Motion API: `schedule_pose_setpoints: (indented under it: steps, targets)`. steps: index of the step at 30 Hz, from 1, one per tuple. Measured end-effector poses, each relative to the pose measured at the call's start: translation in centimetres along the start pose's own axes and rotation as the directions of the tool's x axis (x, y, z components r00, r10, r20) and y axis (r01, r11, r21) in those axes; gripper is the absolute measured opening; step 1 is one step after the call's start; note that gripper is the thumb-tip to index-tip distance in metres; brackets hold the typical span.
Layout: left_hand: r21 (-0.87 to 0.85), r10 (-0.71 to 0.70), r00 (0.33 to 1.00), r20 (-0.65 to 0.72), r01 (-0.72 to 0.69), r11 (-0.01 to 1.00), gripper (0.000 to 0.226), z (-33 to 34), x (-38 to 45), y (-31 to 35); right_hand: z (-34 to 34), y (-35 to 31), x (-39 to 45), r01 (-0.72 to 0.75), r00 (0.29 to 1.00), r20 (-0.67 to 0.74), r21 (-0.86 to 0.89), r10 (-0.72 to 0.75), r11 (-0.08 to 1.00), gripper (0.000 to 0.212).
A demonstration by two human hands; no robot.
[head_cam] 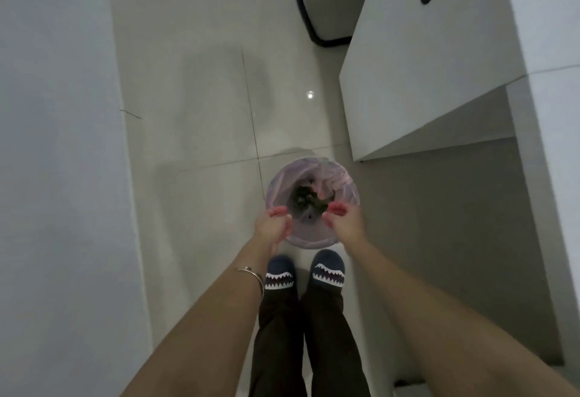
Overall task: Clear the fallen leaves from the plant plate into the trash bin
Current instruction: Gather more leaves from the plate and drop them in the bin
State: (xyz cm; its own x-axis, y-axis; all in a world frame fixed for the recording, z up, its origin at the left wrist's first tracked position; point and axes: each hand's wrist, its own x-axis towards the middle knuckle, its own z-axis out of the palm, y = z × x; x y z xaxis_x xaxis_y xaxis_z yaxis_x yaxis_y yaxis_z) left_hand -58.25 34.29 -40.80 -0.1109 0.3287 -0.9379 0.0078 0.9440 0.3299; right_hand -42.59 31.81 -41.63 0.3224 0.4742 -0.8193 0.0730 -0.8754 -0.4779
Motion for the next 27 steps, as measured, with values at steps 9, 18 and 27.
schedule_pose_setpoints:
  steps: [9, 18, 27]
  targets:
    - [0.034, -0.072, 0.997, 0.022, 0.072, 0.997, 0.035, 0.0, -0.8, 0.4, 0.4, 0.8, 0.8, -0.068, 0.997, -0.021, 0.082, 0.069, 0.994, 0.023]
    - [0.140, 0.112, 0.987, 0.112, -0.127, 0.982, 0.016, 0.7, -13.0, 9.0, -6.1, -6.2, -8.5, 0.126, 0.983, -0.151, 0.132, -0.105, 0.983, 0.016]
    - [0.316, 0.432, 0.865, 0.254, -0.497, 0.809, 0.025, 3.4, -28.4, 19.2, -20.2, -13.4, -25.9, 0.445, 0.857, -0.382, 0.211, -0.345, 0.870, 0.005]
